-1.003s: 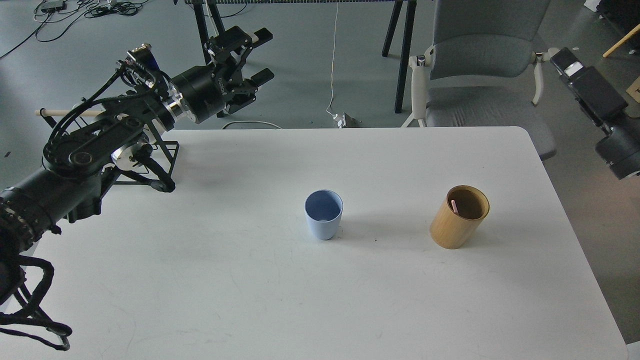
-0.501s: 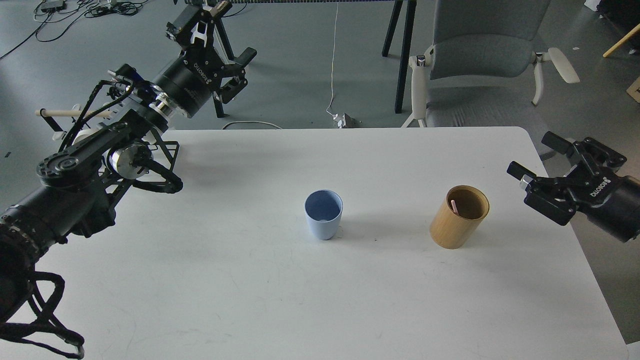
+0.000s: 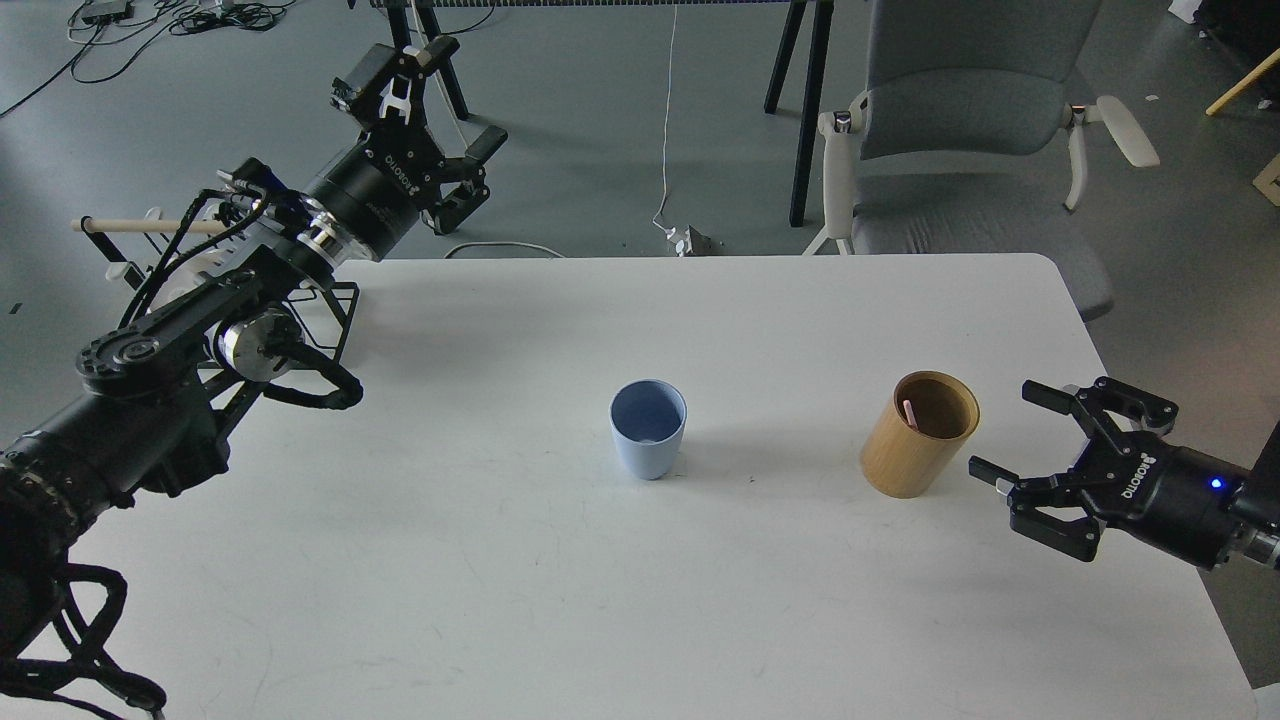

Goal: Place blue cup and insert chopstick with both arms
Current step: 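Reach the right gripper to the tan cup's pink stick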

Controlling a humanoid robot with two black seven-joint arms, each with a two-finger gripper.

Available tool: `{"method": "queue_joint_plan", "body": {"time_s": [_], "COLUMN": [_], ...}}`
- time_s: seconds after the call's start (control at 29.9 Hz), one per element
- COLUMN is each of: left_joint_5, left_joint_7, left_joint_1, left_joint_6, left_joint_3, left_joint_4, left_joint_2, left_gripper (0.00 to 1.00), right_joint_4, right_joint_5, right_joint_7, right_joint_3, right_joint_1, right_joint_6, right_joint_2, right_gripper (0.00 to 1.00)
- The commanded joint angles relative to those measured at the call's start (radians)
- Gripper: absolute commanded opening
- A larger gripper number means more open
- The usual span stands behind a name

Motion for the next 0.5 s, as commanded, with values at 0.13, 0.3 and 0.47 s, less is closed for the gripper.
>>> {"method": "queue_joint_plan", "body": {"time_s": [0.13, 0.3, 0.47], "left_joint_5": [-0.001, -0.001, -0.003], "left_joint_7": [0.000, 0.000, 0.000], "left_joint_1": [0.004, 0.016, 0.018], "left_joint_6": [0.000, 0.000, 0.000], "left_joint_3": [0.000, 0.000, 0.000], "left_joint_4": [0.009, 0.012, 0.014], "left_joint_2": [-0.002, -0.002, 0.000], "left_gripper": [0.98, 0.98, 0.98], "right_joint_4": [-0.110, -0.128, -0.165], "right_joint_5": [0.000, 0.000, 0.000], "right_joint_7": [0.000, 0.000, 0.000], "right_joint_3": [-0.102, -0.127, -0.132], "right_joint_1": [0.122, 0.161, 0.166], "right_joint_6": [0.000, 0.000, 0.000], "right_joint_2": [0.109, 0.185, 0.235], "right_gripper": [0.91, 0.85, 0.76]}}
